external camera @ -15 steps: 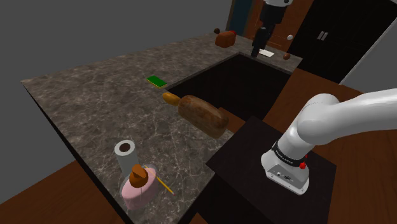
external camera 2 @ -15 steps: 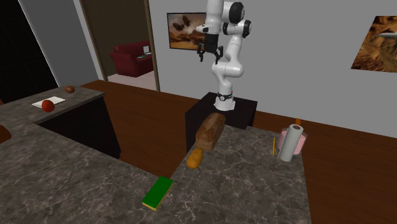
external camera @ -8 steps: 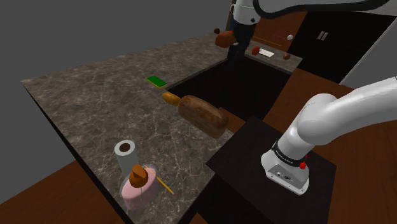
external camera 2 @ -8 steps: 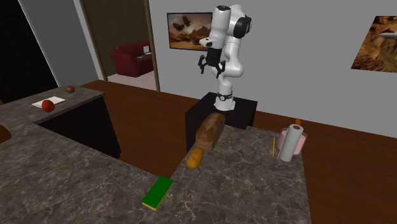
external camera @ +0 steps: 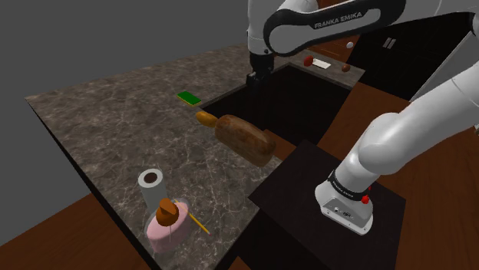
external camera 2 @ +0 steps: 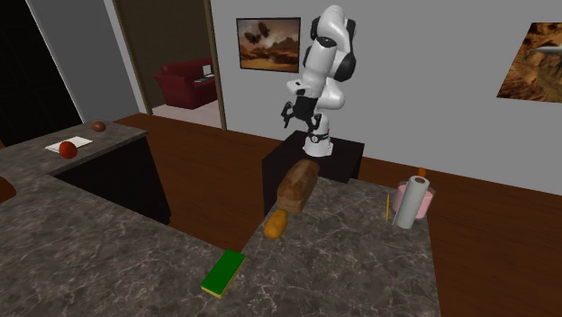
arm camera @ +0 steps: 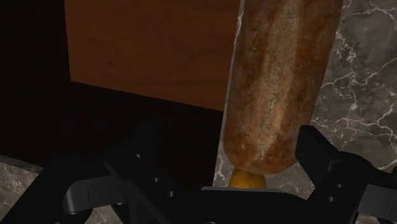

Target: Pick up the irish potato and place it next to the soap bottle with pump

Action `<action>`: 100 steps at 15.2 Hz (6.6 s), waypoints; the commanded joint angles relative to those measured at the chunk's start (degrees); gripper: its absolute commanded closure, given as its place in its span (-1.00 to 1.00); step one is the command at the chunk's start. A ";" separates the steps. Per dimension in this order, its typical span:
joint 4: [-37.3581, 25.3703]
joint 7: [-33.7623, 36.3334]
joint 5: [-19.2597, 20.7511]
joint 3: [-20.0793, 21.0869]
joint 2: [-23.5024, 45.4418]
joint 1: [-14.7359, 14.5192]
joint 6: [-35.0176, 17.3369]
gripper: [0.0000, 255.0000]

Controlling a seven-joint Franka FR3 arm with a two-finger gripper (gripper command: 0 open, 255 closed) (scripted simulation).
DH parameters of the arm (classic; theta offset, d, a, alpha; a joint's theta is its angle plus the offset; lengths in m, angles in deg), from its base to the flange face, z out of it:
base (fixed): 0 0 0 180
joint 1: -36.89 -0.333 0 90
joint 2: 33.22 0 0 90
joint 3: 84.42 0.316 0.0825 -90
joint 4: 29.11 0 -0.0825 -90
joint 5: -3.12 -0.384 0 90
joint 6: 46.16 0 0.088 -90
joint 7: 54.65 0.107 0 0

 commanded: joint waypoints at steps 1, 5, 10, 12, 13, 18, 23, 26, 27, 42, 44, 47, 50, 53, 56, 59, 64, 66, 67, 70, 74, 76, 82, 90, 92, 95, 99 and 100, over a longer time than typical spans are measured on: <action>-1.52 2.94 2.05 1.60 4.31 0.19 -1.94 -1.00; -5.33 8.96 7.43 3.95 13.62 0.57 -5.04 -1.00; -12.11 16.49 15.33 5.07 25.88 -0.30 -6.52 -1.00; -15.40 19.15 18.43 4.93 30.85 -1.11 -6.46 -1.00; -17.17 20.35 19.90 4.72 33.33 -1.64 -6.32 -1.00; -27.16 24.91 26.17 2.92 45.69 -4.77 -4.84 -1.00; -39.35 26.96 30.42 0.39 58.20 -8.30 -2.41 -1.00; -40.65 27.27 31.25 -0.29 60.36 -8.42 -3.12 -1.00; -40.47 27.39 31.48 -0.46 60.67 -8.26 -3.64 -1.00; -39.88 27.93 32.55 -1.26 62.18 -7.55 -5.95 1.00; -39.87 27.92 32.55 -1.26 62.17 -7.55 -5.95 1.00; -39.89 27.91 32.54 -1.25 62.16 -7.55 -5.93 1.00; -39.69 27.67 32.37 -1.13 61.59 -7.48 -5.62 1.00; -39.28 26.83 31.79 -0.79 59.92 -7.29 -4.59 1.00; -39.03 25.96 31.20 -0.46 58.33 -7.11 -3.51 1.00; -38.86 25.07 30.61 -0.14 56.78 -6.95 -2.39 1.00; -38.85 23.54 29.63 0.36 54.35 -6.73 -0.44 1.00; -38.93 22.92 29.24 0.55 53.42 -6.65 0.38 1.00; -38.99 22.60 29.04 0.64 52.97 -6.61 0.79 1.00; -39.25 21.65 28.47 0.89 51.67 -6.52 2.06 1.00; -39.78 20.36 27.74 1.21 50.04 -6.43 3.81 1.00; -40.12 19.71 27.38 1.35 49.27 -6.39 4.71 1.00; -41.48 17.74 26.39 1.73 47.19 -6.35 7.54 1.00; -44.06 15.09 25.27 2.11 44.92 -6.44 11.57 1.00; -44.85 14.42 25.04 2.19 44.45 -6.49 12.62 1.00; -46.15 13.42 24.72 2.29 43.83 -6.58 14.25 1.00; -48.11 12.07 24.37 2.40 43.16 -6.74 16.48 1.00; -48.64 11.73 24.29 2.42 43.02 -6.79 17.06 1.00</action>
